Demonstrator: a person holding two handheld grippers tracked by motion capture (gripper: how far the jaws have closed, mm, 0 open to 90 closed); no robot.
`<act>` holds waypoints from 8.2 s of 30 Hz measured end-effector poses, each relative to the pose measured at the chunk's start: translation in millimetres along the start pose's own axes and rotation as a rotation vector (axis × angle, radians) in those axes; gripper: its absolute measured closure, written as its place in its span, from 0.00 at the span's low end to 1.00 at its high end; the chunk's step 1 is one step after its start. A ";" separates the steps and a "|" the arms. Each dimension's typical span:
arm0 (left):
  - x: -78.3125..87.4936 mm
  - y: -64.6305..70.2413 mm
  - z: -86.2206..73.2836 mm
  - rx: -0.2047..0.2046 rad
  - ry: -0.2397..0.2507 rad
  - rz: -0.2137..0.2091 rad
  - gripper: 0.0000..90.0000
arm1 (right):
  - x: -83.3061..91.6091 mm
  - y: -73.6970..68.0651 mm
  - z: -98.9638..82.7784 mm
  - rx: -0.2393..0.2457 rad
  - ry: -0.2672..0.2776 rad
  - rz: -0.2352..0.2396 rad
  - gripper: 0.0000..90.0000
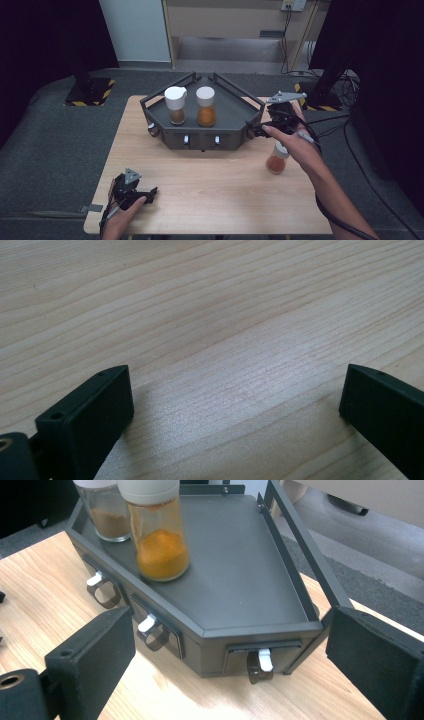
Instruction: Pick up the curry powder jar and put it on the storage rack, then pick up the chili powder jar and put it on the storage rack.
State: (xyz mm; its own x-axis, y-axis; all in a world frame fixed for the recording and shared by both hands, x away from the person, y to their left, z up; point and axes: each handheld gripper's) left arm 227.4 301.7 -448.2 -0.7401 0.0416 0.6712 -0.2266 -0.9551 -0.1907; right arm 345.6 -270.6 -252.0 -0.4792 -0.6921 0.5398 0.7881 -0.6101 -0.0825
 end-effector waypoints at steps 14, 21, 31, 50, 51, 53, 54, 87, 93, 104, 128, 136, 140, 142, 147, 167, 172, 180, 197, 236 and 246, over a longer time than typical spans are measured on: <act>0.0 0.0 0.0 0.000 0.000 0.000 0.00 | 17.2 0.9 -20.4 -0.027 0.014 -0.045 0.03; 0.0 0.0 0.0 0.000 0.000 0.000 0.00 | 25.0 0.5 -31.2 -0.032 0.017 -0.065 0.03; 0.0 0.0 0.0 0.000 0.000 0.000 0.00 | 36.7 -0.2 -50.2 -0.041 0.033 -0.089 0.03; 0.0 0.0 0.0 0.000 0.000 0.000 0.00 | 40.1 4.7 -84.1 -0.088 0.030 -0.109 0.03; 0.0 0.0 -0.1 0.000 0.000 0.000 0.00 | 40.0 4.3 -85.3 -0.089 0.026 -0.112 0.03; 0.0 0.0 0.0 0.000 0.000 0.000 0.00 | 40.2 4.6 -88.2 -0.095 0.024 -0.113 0.03; 0.0 0.0 0.0 0.000 0.000 0.000 0.00 | 40.2 4.5 -89.8 -0.095 0.023 -0.115 0.03; 0.0 0.0 0.0 0.000 0.000 0.000 0.00 | 37.9 4.7 -133.1 -0.140 -0.018 -0.143 0.03; 0.0 0.0 0.0 0.000 0.000 0.000 0.00 | 37.0 4.8 -138.4 -0.142 -0.018 -0.145 0.03; 0.0 0.0 0.0 0.000 0.000 0.000 0.00 | 33.3 4.1 -152.8 -0.161 -0.020 -0.158 0.03; 0.0 0.1 -0.1 0.001 0.000 0.000 0.00 | 25.9 5.5 -183.7 -0.199 -0.018 -0.154 0.04; 0.0 0.0 0.0 0.000 0.000 0.000 0.00 | 23.0 6.3 -191.1 -0.213 -0.011 -0.162 0.04; 0.0 0.0 0.0 0.000 0.000 0.000 0.00 | 21.4 7.1 -193.4 -0.220 -0.007 -0.163 0.05; 0.0 0.0 0.0 0.000 0.000 0.000 0.00 | 19.9 7.7 -194.7 -0.222 -0.003 -0.164 0.05; 0.0 0.1 0.0 0.000 0.000 0.000 0.00 | 15.9 9.0 -195.6 -0.223 0.003 -0.164 0.05; 0.1 0.3 -0.1 0.001 0.000 0.001 0.00 | -0.5 13.4 -183.3 -0.206 -0.001 -0.148 0.08; 0.1 0.3 -0.1 0.001 0.000 0.001 0.00 | -2.3 14.3 -179.5 -0.204 -0.001 -0.157 0.10; 0.1 0.3 -0.1 0.001 0.000 0.001 0.00 | -4.3 16.5 -173.6 -0.196 0.019 -0.158 0.12; 0.1 0.3 0.0 0.001 0.000 0.001 0.00 | -12.5 14.1 -150.2 -0.179 0.008 -0.171 0.38; 0.1 0.3 -0.1 0.001 0.000 0.001 0.00 | 30.6 -2.9 -98.6 -0.097 0.015 -0.113 0.38; 0.1 0.3 0.0 0.001 0.000 0.001 0.00 | 34.2 -2.0 -87.9 -0.091 0.012 -0.110 0.38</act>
State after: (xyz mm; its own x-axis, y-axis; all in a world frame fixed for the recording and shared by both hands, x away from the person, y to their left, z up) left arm 227.2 301.5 -448.2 -0.7403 0.0405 0.6710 -0.2250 -0.9555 -0.1906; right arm 293.7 -326.9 -307.0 -0.5656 -0.6236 0.5396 0.6927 -0.7143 -0.0995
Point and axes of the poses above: each handheld gripper's, and its own axes: x roughly backward along the jaws, z roughly out of its top, y roughly to its right, and after that the axes turned 14 degrees about z, right-handed
